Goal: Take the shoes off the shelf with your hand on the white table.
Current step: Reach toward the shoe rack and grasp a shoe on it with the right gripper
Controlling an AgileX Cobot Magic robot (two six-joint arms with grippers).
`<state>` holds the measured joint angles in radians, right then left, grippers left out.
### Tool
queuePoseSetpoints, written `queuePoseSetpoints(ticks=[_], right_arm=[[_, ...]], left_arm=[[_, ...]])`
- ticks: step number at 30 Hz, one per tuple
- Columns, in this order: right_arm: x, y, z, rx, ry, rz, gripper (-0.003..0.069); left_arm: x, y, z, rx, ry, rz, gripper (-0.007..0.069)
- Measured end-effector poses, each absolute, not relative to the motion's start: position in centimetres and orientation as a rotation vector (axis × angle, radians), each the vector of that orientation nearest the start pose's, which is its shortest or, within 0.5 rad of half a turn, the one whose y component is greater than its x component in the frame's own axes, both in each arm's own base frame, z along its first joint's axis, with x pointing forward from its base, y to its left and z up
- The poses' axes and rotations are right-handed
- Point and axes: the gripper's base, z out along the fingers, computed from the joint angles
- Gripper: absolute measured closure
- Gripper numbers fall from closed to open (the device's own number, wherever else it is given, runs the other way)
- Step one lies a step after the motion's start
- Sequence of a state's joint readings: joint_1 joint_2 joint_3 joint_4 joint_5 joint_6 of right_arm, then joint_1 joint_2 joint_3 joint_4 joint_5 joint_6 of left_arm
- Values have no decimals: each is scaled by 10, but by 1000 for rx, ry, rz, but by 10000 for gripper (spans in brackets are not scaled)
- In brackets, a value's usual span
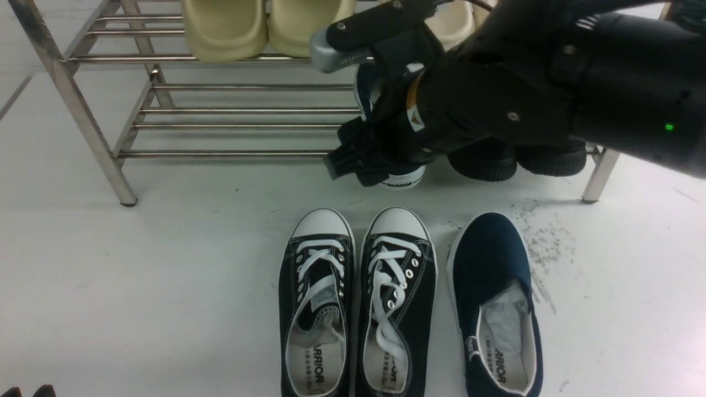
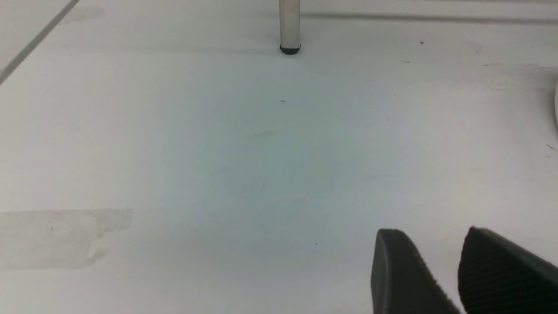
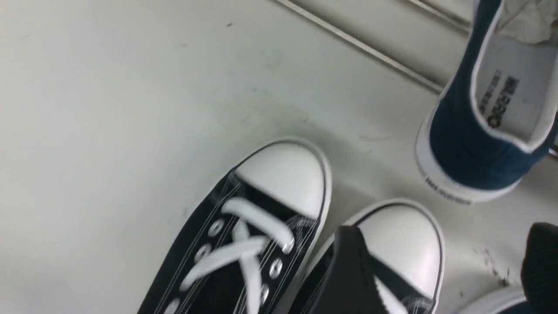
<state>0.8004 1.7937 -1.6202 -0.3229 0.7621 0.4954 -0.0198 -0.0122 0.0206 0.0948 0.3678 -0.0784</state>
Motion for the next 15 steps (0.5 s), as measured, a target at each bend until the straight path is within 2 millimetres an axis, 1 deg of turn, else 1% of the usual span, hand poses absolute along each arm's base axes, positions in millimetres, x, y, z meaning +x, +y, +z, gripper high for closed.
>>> queuePoseSetpoints(ticks=[4,8,11,12,13,15], right_arm=[[337,285,306,-483,2340,209,162],[363,284,292,-443,2321,216,164],[373,283,286,-431,2299,229,164],[380,283,282,-425,2273,247,164],[381,284,281,-425,2268,252,164],[390,285,274,-435,2224,263,164]], left_arm=[[53,2,174,11,1858,35,383],[53,3,174,13,1858,39,383],[53,3,174,13,1858,39,383],[53,3,174,14,1858,40,383],[53,3,174,14,1858,40,383],[53,3,174,14,1858,41,383]])
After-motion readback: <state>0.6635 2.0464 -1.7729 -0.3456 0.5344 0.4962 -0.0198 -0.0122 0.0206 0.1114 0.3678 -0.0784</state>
